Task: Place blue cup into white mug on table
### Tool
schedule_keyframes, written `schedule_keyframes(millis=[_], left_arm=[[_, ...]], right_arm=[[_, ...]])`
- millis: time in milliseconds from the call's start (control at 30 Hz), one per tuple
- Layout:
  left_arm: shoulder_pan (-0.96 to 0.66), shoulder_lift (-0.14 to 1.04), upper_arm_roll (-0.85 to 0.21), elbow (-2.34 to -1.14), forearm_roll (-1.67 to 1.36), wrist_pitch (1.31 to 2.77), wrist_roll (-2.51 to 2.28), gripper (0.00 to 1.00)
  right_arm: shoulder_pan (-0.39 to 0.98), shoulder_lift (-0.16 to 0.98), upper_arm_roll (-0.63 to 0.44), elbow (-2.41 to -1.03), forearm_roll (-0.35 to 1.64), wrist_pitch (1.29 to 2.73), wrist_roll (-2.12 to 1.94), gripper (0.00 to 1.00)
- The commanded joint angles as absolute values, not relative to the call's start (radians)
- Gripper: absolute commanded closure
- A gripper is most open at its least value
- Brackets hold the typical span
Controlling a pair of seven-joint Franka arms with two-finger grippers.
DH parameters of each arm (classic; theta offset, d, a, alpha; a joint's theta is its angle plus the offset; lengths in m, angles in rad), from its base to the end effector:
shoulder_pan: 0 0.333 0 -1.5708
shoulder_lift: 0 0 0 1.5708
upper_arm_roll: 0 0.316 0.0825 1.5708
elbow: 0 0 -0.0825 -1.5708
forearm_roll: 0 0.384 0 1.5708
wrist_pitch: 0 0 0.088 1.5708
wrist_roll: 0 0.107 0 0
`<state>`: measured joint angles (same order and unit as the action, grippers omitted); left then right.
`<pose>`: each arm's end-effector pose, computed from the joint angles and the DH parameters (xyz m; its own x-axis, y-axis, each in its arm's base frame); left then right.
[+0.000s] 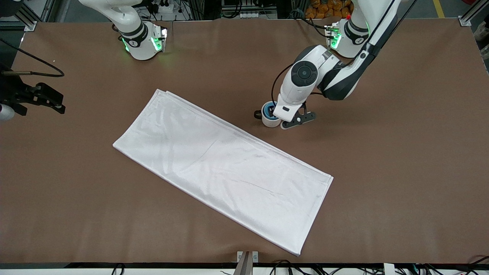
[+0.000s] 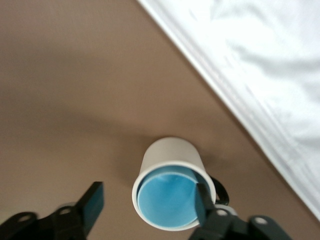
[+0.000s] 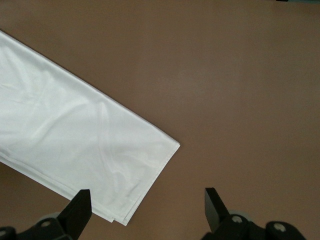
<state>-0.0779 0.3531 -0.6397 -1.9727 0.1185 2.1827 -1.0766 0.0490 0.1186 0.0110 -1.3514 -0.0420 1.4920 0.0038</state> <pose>0.4624 -0.3778 0.3182 0.9440 0.3022 -0.1326 0.3046 -0.9525 -0.0021 0.5826 0.0298 0.6528 0.9984 0.0528 0.0222 0.0518 -0.9978 0.0404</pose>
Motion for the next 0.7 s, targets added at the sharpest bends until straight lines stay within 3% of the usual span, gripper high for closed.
schedule_keyframes(millis=[0, 333, 667], left_arm=[[0.001, 0.324, -0.641, -1.914, 0.140, 2.099, -0.967, 0.00], [0.078, 0.291, -0.641, -1.907, 0.141, 2.085, -0.885, 0.00], [0.144, 0.255, -0.643, -1.911, 0.183, 2.079, -0.810, 0.00]], right_arm=[[0.054, 0.061, -0.002, -1.448, -0.023, 1.525, 0.023, 0.00], [0.052, -0.009, 0.000, -1.581, -0.023, 1.608, 0.023, 0.00], [0.051, -0.011, -0.002, -1.589, -0.023, 1.594, 0.011, 0.00]])
